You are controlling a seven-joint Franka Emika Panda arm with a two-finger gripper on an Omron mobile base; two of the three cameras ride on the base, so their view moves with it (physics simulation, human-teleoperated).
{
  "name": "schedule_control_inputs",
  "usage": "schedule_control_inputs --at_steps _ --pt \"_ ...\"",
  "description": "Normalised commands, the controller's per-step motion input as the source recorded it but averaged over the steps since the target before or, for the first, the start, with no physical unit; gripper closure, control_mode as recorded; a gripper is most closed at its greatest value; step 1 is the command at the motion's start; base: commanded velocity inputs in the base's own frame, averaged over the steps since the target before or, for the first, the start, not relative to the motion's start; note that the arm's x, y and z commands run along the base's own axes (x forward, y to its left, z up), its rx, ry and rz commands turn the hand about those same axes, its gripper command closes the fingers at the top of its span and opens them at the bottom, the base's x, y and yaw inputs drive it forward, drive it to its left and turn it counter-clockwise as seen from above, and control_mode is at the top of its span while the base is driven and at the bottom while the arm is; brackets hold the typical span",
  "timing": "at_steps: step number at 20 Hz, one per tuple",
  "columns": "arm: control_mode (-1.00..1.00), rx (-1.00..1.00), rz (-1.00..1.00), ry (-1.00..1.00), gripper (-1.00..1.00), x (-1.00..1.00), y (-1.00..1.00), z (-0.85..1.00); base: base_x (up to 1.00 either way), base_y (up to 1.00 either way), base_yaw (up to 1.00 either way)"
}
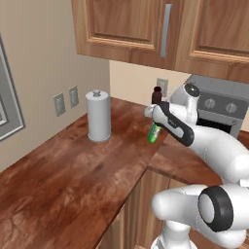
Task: Place the drinks on the dining counter in a tight cluster.
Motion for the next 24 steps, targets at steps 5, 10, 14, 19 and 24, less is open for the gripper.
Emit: schedule_control_inputs --at_steps 5,10,14,19,24 --pt "-1.00 -0.02 0.41 0.07 1.00 -0.12 0.03 0.72 0.00 0.00 0.00" --pt "-1.00 -0.07 0.18 0.07 1.00 -0.01 0.00 0.32 0.00 0.00 0.00" --pt "-1.00 0.00 0.00 0.00 1.00 0.00 0.00 0.00 0.00 0.00 0.00" --pt "-1.00 0.00 0.00 0.00 1.00 0.00 0.00 0.00 0.00 0.00 0.00" --pt "-1.00 0.00 0.00 0.00 1.00 0.00 0.00 0.00 0.00 0.00 0.00"
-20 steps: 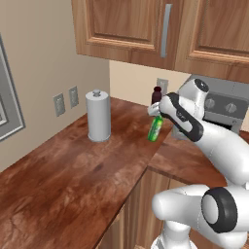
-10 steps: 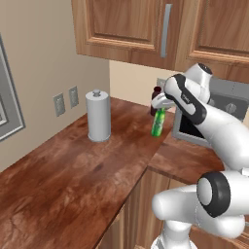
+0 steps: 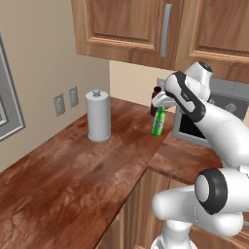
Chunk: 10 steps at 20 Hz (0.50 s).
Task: Place the drinks on the dining counter in a tight cluster.
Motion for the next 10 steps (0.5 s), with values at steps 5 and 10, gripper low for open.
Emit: schedule_control_inputs --at_steps 5,10 --pt "1.00 0.00 0.00 0.00 1.00 -0.01 0.00 0.00 -0.15 0.00 0.00" --pt "1.00 0.00 0.00 0.00 1.00 0.00 0.00 0.00 -0.86 -0.01 -0.04"
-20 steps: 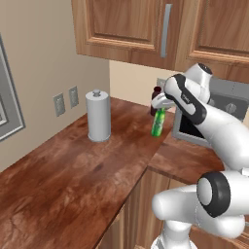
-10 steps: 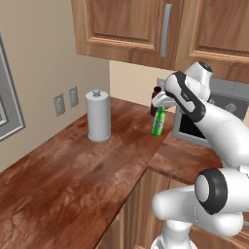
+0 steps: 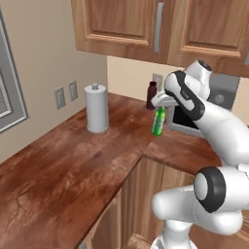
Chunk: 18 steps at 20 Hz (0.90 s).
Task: Place the drinks on the dining counter in a tight cluster.
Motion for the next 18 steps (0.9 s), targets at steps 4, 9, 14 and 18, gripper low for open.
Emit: schedule_control_inputs --at_steps 4,9,14,18 --pt "1.00 0.00 0.00 0.00 1.00 0.00 0.00 0.00 -0.96 0.00 -0.02" --pt "1.00 0.00 0.00 0.00 1.00 0.00 0.00 0.00 -0.99 0.00 -0.01" --pt "1.00 0.00 0.00 0.00 1.00 0.00 0.00 0.00 -0.92 0.00 -0.03" --pt "1.00 0.00 0.00 0.00 1.00 0.00 0.00 0.00 -0.83 0.00 -0.14"
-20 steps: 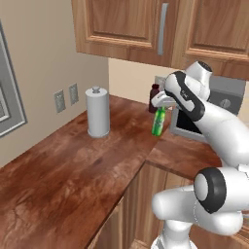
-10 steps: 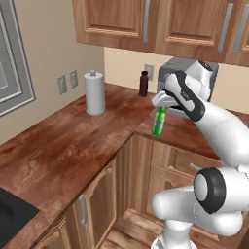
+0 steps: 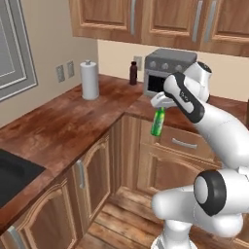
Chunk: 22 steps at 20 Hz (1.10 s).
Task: Place the drinks on the dining counter in a tight cluster.
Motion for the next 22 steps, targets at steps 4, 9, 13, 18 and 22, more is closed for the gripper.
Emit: schedule_control_inputs --at_steps 4,9,13,18,22 --pt "1.00 0.00 0.00 0.00 1.00 0.00 0.00 0.00 -0.72 0.00 -0.16" --pt "1.00 0.00 0.00 0.00 1.00 0.00 0.00 0.00 -0.61 0.00 -0.26" --pt "1.00 0.00 0.00 0.00 1.00 0.00 0.00 0.00 -0.46 -0.05 -0.52" --pt "1.00 0.00 0.00 0.00 1.00 0.00 0.00 0.00 -0.46 -0.35 -0.62" --pt "1.00 0.00 0.00 0.00 1.00 0.00 0.00 0.00 -0.49 -0.26 -0.70"
